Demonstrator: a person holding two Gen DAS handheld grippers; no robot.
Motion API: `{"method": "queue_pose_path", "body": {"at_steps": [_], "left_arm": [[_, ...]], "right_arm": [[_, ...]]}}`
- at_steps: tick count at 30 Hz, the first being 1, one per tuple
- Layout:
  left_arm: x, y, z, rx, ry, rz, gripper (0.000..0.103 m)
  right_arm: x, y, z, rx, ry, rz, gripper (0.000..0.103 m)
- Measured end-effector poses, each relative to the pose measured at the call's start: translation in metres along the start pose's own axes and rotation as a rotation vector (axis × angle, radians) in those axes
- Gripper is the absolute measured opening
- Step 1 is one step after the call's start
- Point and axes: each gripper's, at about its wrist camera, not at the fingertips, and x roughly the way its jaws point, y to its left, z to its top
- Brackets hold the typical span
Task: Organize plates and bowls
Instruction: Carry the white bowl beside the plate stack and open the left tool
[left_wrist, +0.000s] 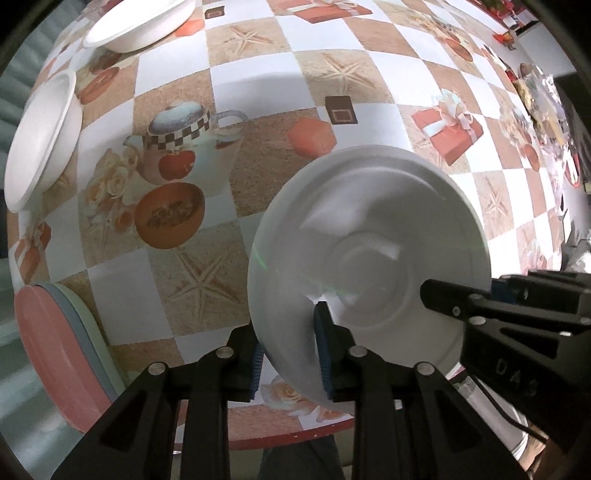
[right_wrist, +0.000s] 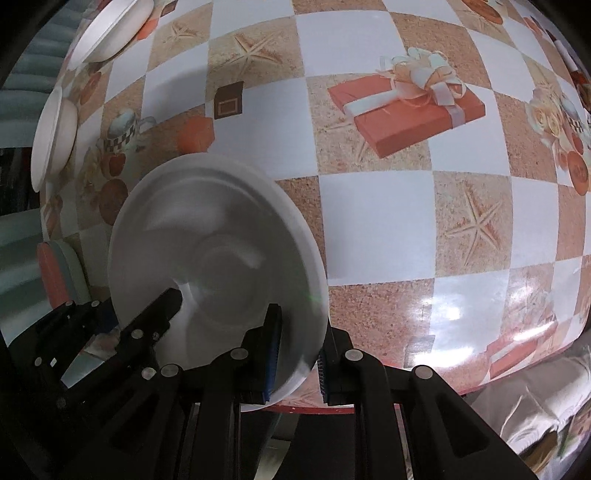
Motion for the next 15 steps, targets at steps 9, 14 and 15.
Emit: {"method": "queue_pose_path", "body": {"at_steps": [9,14,15], "left_arm": [[-0.024,0.015,-0.002,-0.003,-0.1,0.002,0.079],[-0.038,0.048,-0.004,-0.074,-0.102,0.003,0.079],[-0.041,0.056,-0.007,-0.089,-0.109,0.006,0.079]], "right_arm": [[-0.057,-0.023,-0.006,-0.031,-0.108,0.016,0.078],[-0.085,-0.033,0.007,-0.017,-0.156,-0.019,0.078],[-0.091,-0.034,0.011,-0.011,-0.165,-0.019,0.078]]}}
